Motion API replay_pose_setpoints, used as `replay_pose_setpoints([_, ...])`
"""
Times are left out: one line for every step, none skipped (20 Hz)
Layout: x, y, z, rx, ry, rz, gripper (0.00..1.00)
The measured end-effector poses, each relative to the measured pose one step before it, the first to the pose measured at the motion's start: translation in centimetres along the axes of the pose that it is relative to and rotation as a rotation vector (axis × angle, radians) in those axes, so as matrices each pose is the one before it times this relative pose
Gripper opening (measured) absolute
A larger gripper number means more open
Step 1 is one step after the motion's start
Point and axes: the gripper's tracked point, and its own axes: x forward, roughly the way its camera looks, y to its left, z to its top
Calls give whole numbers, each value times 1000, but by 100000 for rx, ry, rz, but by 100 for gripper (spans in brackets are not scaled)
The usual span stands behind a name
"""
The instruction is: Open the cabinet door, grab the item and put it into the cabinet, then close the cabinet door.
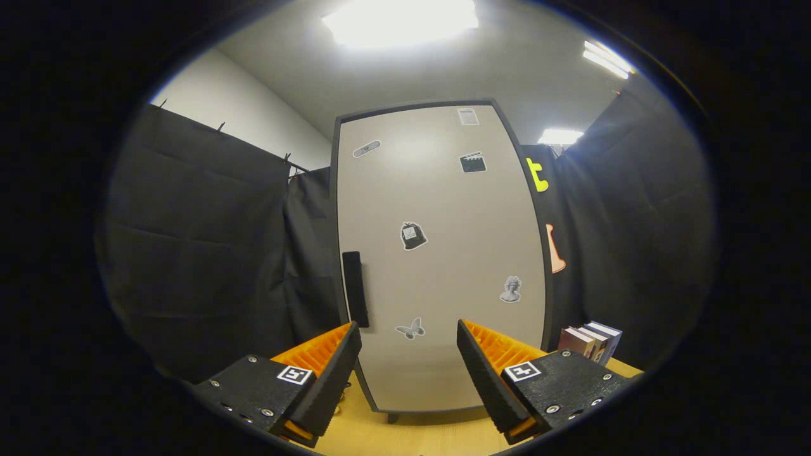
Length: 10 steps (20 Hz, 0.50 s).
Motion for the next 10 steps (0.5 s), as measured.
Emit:
replay_pose_setpoints([824, 631, 178, 643, -220, 1030, 94])
replay_pose_setpoints([812, 647, 132, 886, 101, 1336, 94])
replay_pose_setpoints([955, 705, 77, 797, 218, 1677, 94])
replay_pose_setpoints([885, 506, -55, 523, 556, 1043, 94])
replay_pose_setpoints([933, 443, -214, 54, 862, 420, 94])
replay_pose_setpoints([899, 300, -266, -480, 1003, 191, 94])
replay_pose_setpoints([1024, 182, -420, -627, 960, -276, 94])
replay_pose_setpoints([1004, 175, -373, -763, 447, -287, 94])
replay_pose_setpoints([992, 159, -436, -706, 957, -309, 94])
replay_pose_setpoints([852, 210, -404, -319, 860, 38, 94])
